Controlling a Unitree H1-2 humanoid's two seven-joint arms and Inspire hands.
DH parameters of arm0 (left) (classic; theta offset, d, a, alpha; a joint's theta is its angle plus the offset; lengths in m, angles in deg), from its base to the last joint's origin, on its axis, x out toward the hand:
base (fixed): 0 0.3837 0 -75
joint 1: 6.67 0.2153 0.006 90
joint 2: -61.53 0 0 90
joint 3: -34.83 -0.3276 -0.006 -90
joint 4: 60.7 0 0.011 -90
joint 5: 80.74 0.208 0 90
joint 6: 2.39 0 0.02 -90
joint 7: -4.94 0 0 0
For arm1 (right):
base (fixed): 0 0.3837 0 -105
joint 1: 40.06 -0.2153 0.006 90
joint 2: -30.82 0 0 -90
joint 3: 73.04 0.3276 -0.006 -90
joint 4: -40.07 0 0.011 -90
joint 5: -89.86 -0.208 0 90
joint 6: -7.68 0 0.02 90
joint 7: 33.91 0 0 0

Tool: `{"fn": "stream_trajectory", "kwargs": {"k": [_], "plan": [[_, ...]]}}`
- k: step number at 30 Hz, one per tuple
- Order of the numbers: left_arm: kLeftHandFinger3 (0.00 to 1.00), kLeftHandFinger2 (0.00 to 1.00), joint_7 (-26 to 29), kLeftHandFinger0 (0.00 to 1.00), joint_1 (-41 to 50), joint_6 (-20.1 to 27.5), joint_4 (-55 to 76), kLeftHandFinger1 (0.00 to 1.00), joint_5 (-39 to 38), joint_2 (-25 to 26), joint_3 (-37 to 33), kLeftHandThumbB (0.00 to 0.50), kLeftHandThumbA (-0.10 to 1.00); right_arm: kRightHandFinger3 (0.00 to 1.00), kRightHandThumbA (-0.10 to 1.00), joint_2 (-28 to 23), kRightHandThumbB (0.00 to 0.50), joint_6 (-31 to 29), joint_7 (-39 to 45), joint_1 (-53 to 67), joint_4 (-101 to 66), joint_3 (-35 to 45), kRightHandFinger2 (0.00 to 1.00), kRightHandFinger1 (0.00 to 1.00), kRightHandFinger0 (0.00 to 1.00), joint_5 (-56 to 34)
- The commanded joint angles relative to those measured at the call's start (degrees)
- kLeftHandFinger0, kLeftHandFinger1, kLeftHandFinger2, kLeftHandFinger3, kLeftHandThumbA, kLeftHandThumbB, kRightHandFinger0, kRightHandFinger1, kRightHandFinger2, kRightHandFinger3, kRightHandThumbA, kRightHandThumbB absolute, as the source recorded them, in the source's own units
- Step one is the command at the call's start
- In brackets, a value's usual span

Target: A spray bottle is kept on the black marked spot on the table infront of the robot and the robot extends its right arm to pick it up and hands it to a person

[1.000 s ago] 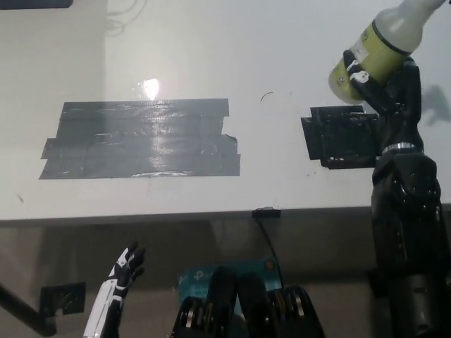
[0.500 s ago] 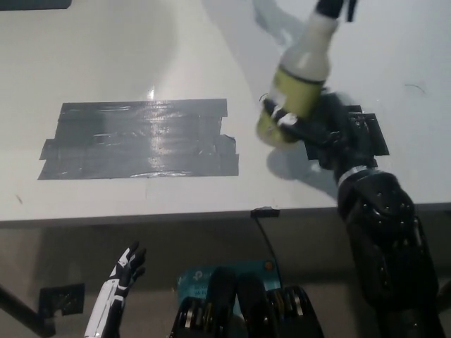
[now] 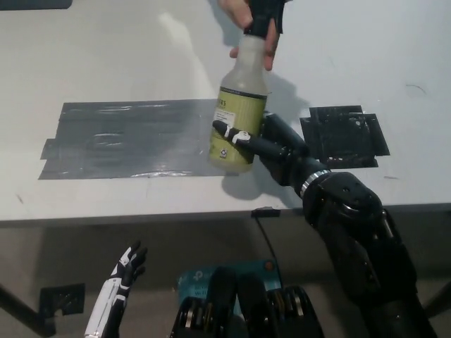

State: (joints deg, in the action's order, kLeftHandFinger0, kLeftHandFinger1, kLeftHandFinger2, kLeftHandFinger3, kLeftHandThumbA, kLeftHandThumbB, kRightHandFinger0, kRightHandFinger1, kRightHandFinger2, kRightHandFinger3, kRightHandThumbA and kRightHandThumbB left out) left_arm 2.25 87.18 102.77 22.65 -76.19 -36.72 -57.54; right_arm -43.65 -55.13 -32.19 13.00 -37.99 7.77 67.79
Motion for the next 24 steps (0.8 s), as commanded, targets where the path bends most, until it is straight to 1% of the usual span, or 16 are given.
{"fn": "stream_trajectory", "kwargs": {"k": [1,3,5,6,7,8,9,10,12,14,15,18,19,20,23,24], "plan": [[1.0,1.0,-1.0,1.0,-0.2,0.1,1.9,1.0,0.0,1.0,-0.3,0.39,1.0,0.8,-0.1,-0.3,0.133,-0.3,0.2,-3.3,0.0,-0.6,0.74,0.27,0.0,-4.7],[1.0,1.0,-0.9,1.0,-0.2,-0.1,2.2,1.0,0.6,1.1,-0.4,0.387,1.0,0.81,-0.1,-0.4,0.127,-0.3,0.5,-3.0,0.3,-0.4,0.75,0.28,0.0,-4.3],[1.0,1.0,-1.0,1.0,-0.3,-0.3,2.2,1.0,0.6,1.2,-0.4,0.389,1.0,0.79,-0.1,-0.3,0.155,-0.3,-0.2,-2.9,0.4,0.0,0.76,0.29,0.0,-4.6],[1.0,1.0,-1.1,1.0,-0.3,-0.2,2.2,1.0,0.6,1.2,-0.4,0.381,1.0,0.87,-0.02,-0.3,0.183,-0.3,-0.2,-2.8,0.2,0.2,0.82,0.34,0.03,-4.2],[1.0,1.0,-1.1,1.0,-0.3,-0.2,2.2,1.0,0.6,1.2,-0.4,0.379,1.0,0.83,0.06,-0.3,0.191,-0.3,-0.2,-2.7,0.0,0.3,0.81,0.35,0.01,-3.9],[1.0,1.0,-1.1,1.0,-0.3,-0.1,2.1,1.0,0.6,1.3,-0.4,0.373,1.0,1.0,0.46,-1.3,0.402,-0.3,0.8,-2.5,-0.8,-0.3,1.0,0.98,0.56,-3.7],[1.0,1.0,-1.1,1.0,-0.3,0.0,2.1,1.0,0.6,1.3,-0.4,0.373,1.0,1.0,0.46,-2.2,0.402,-0.3,1.6,-2.3,-1.6,-1.1,1.0,0.98,0.56,-3.8],[1.0,1.0,-1.1,1.0,-0.4,0.3,1.9,1.0,0.6,1.3,-0.4,0.357,1.0,1.0,0.52,-2.6,0.436,-0.3,2.5,-1.9,-2.6,-1.4,1.0,1.0,1.0,-3.8],[1.0,1.0,-1.1,1.0,-0.5,0.4,1.8,1.0,0.5,1.3,-0.5,0.345,1.0,1.0,0.57,-3.6,0.496,-0.3,5.1,-1.0,-4.9,-1.4,1.0,1.0,1.0,-3.5],[1.0,1.0,-1.2,1.0,-0.5,0.0,2.0,1.0,0.4,1.3,-0.5,0.352,1.0,1.0,0.66,-4.5,0.5,-0.4,6.4,-0.1,-7.1,-1.0,1.0,1.0,1.0,-1.6],[1.0,1.0,-1.2,1.0,-0.6,0.1,1.9,1.0,0.5,1.3,-0.6,0.346,1.0,1.0,0.74,-5.4,0.5,-1.0,6.3,0.4,-8.6,-1.2,1.0,1.0,1.0,-0.4],[1.0,1.0,-1.2,1.0,-0.7,0.5,1.6,1.0,0.3,1.3,-0.6,0.349,1.0,1.0,0.78,-9.0,0.485,-3.2,5.9,3.1,-16.0,-1.2,1.0,1.0,1.0,3.2],[1.0,1.0,-1.2,1.0,-0.6,0.5,1.6,1.0,0.2,1.3,-0.5,0.359,1.0,1.0,0.89,-10.8,0.491,-4.0,5.8,4.5,-19.9,-1.1,1.0,1.0,1.0,4.8],[1.0,1.0,-1.2,1.0,-0.6,0.4,1.5,1.0,0.2,1.2,-0.6,0.361,1.0,1.0,0.94,-12.6,0.499,-4.3,5.5,6.1,-24.2,-0.8,1.0,1.0,1.0,6.2],[1.0,1.0,-1.2,1.0,-0.4,0.6,1.5,1.0,0.4,1.1,-0.7,0.361,1.0,1.0,0.91,-14.6,0.486,-4.1,6.1,9.6,-31.8,1.5,1.0,1.0,1.0,4.4],[1.0,1.0,-1.2,1.0,-0.2,0.9,1.3,1.0,0.0,1.0,-0.7,0.368,1.0,1.0,0.81,-14.9,0.458,-4.8,6.5,11.7,-35.2,3.2,1.0,1.0,1.0,2.0]]}}
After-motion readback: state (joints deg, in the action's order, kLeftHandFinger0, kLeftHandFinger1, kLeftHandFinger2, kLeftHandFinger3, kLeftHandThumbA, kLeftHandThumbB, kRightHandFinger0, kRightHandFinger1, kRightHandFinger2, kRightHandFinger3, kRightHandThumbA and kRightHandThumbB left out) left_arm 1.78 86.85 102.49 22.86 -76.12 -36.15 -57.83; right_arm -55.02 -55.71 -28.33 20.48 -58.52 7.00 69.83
